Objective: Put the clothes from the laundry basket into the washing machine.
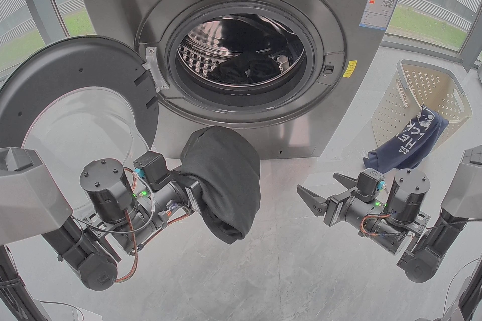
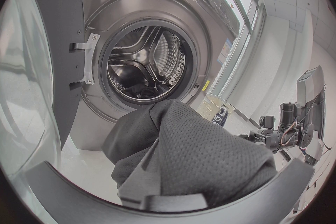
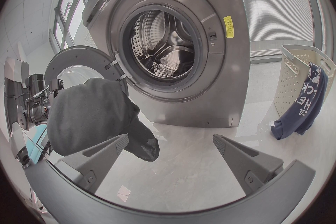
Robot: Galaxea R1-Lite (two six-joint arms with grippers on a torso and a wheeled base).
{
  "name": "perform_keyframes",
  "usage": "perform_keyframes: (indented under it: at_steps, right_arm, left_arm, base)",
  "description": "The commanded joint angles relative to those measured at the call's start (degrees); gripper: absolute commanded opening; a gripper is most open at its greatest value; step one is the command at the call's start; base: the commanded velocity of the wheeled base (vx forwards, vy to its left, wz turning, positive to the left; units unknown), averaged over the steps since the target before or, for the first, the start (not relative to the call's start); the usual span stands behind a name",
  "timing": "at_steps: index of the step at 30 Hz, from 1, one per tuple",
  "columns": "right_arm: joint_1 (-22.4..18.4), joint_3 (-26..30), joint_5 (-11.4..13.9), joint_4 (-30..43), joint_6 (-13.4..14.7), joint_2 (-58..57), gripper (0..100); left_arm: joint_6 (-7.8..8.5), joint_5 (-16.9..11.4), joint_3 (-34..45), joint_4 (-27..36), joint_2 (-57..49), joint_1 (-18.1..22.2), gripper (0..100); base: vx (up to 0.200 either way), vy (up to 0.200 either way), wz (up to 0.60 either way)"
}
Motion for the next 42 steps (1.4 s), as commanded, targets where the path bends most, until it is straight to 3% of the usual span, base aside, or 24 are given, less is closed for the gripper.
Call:
perform_keyframes:
  at_steps: [1, 6, 24, 42]
  right_arm:
    - [0.1, 0.0, 0.0, 0.0, 0.0, 0.2, 100]
    - [0.1, 0.0, 0.0, 0.0, 0.0, 0.2, 100]
    - [1.0, 2.0, 0.1, 0.1, 0.0, 0.2, 100]
    - [1.2, 2.5, 0.1, 0.0, -0.1, 0.0, 100]
  left_arm:
    - [0.0, 0.2, 0.0, -0.1, 0.3, -0.3, 0]
    - [0.0, 0.3, -0.2, -0.1, 0.6, -0.2, 0]
    - [0.0, 0.3, -0.2, -0.1, 0.6, -0.8, 0]
    - [0.0, 0.3, -0.2, -0.1, 0.9, -1.4, 0]
  base:
    - [0.0, 0.0, 0.0]
    - [0.0, 0.0, 0.0]
    - [0.2, 0.0, 0.0]
    - [0.0, 0.0, 0.0]
